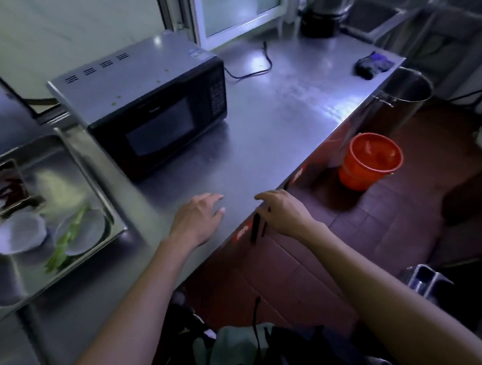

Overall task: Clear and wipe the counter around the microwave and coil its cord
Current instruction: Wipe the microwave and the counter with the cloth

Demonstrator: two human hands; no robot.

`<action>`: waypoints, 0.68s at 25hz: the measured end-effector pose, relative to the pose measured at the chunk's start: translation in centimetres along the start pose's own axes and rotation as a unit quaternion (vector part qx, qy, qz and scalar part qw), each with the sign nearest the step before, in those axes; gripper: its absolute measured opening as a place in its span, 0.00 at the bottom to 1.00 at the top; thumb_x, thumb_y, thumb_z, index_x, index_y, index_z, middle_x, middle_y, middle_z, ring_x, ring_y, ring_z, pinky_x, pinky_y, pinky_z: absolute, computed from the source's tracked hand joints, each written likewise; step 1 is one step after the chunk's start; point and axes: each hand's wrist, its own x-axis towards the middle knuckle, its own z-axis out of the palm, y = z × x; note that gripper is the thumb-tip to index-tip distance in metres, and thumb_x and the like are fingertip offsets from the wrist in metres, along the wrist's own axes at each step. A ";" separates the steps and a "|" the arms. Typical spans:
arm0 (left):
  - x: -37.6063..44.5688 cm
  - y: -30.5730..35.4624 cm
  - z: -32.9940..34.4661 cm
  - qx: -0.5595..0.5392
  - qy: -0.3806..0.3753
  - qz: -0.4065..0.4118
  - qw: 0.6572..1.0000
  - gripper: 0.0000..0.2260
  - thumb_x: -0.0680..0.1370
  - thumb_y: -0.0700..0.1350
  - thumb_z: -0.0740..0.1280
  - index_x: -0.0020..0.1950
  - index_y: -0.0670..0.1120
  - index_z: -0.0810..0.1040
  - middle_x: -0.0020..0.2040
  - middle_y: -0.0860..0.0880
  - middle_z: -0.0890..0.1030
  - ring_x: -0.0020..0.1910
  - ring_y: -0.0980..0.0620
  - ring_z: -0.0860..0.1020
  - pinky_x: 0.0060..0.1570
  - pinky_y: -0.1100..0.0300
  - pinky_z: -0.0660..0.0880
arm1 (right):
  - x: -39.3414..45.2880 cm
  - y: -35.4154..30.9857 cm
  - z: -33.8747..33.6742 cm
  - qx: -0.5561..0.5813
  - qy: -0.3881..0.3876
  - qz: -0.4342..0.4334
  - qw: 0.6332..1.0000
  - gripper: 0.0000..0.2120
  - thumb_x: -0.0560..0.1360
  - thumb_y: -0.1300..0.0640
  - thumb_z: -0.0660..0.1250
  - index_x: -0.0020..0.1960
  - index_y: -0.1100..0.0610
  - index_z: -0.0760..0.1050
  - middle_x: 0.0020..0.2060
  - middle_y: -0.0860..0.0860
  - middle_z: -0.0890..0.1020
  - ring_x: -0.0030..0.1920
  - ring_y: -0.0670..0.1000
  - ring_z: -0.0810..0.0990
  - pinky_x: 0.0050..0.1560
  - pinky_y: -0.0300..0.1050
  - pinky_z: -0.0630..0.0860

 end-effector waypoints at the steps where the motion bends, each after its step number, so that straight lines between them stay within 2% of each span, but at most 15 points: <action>1: 0.7 1.4 0.4 0.002 -0.006 0.015 1.000 0.19 0.81 0.54 0.61 0.71 0.52 0.73 0.69 0.50 0.75 0.67 0.49 0.73 0.62 0.52 0.72 | -0.6 1.3 -0.7 0.003 0.010 0.017 1.000 0.18 0.79 0.52 0.63 0.68 0.52 0.76 0.65 0.50 0.80 0.65 0.55 0.76 0.62 0.53 0.75; 8: 6.5 6.6 1.9 -0.029 -0.033 0.076 0.996 0.19 0.80 0.54 0.62 0.70 0.52 0.75 0.69 0.51 0.76 0.66 0.49 0.74 0.64 0.51 0.73 | -0.8 6.3 -2.2 0.028 0.044 0.069 0.996 0.11 0.75 0.53 0.64 0.55 0.52 0.80 0.54 0.50 0.84 0.54 0.58 0.80 0.51 0.58 0.78; 11: 10.5 7.6 2.7 -0.031 -0.058 0.092 0.994 0.19 0.80 0.55 0.62 0.70 0.53 0.74 0.70 0.51 0.75 0.68 0.49 0.73 0.66 0.52 0.72 | 1.0 8.1 -3.0 0.024 0.041 0.088 0.995 0.11 0.76 0.53 0.65 0.56 0.52 0.80 0.55 0.50 0.83 0.56 0.59 0.79 0.53 0.58 0.78; 15: 16.7 8.4 2.5 -0.039 -0.053 0.102 0.993 0.20 0.80 0.55 0.62 0.71 0.53 0.73 0.70 0.51 0.75 0.68 0.48 0.73 0.65 0.52 0.71 | 5.7 10.0 -5.3 -0.005 0.008 0.104 0.995 0.13 0.77 0.53 0.63 0.59 0.53 0.78 0.58 0.51 0.82 0.60 0.58 0.78 0.56 0.55 0.76; 17: 19.1 8.7 2.4 -0.038 -0.063 0.102 0.992 0.20 0.81 0.55 0.61 0.72 0.52 0.72 0.71 0.50 0.74 0.68 0.48 0.73 0.64 0.52 0.71 | 7.4 10.8 -6.4 -0.001 0.019 0.117 0.993 0.15 0.77 0.54 0.63 0.63 0.53 0.78 0.61 0.51 0.82 0.62 0.57 0.77 0.58 0.54 0.75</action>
